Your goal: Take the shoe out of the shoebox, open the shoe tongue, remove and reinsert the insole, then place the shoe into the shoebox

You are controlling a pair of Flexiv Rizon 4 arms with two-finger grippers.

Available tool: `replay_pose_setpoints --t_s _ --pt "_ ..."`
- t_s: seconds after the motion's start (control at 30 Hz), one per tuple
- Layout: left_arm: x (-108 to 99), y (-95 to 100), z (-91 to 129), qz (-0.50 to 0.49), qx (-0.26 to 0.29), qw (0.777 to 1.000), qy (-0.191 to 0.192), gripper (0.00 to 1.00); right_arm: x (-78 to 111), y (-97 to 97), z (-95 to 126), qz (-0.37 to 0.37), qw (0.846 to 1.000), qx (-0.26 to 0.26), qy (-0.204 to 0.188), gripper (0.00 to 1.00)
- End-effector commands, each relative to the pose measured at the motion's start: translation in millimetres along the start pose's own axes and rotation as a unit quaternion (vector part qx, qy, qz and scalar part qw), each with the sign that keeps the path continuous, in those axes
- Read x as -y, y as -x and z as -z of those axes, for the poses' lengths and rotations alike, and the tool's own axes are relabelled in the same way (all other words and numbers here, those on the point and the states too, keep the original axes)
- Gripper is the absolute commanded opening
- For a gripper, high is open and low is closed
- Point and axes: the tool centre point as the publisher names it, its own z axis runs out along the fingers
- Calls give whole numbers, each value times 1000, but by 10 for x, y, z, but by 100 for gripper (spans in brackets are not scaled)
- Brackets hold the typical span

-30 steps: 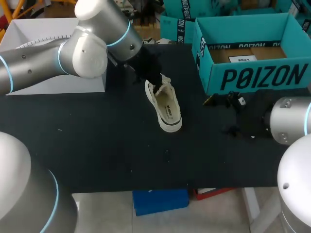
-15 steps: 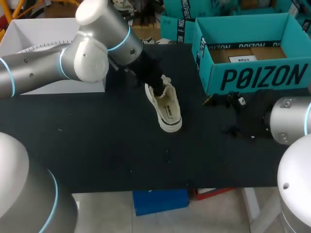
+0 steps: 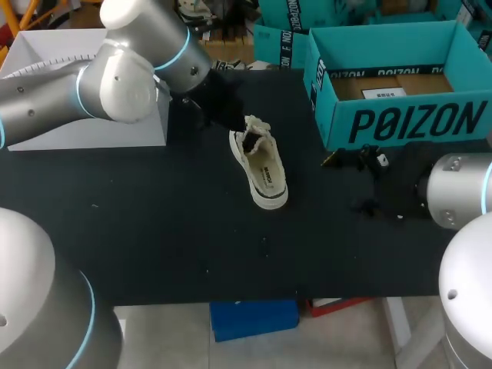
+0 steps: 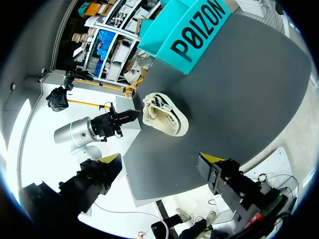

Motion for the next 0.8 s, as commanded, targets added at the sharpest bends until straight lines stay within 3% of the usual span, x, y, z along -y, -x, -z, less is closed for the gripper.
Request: replay_pose_setpoints --t_s 0.03,0.43,0.8 --pt "5 63 -186 -1 5 1000 -14 0 71 57 -14 -7 997 -6 78 100" --pt "81 215 -388 -8 8 999 -32 0 71 57 -14 -7 997 -6 78 100" --pt "152 94 -490 -6 -2 999 -40 0 71 57 -14 -7 997 -6 78 100"
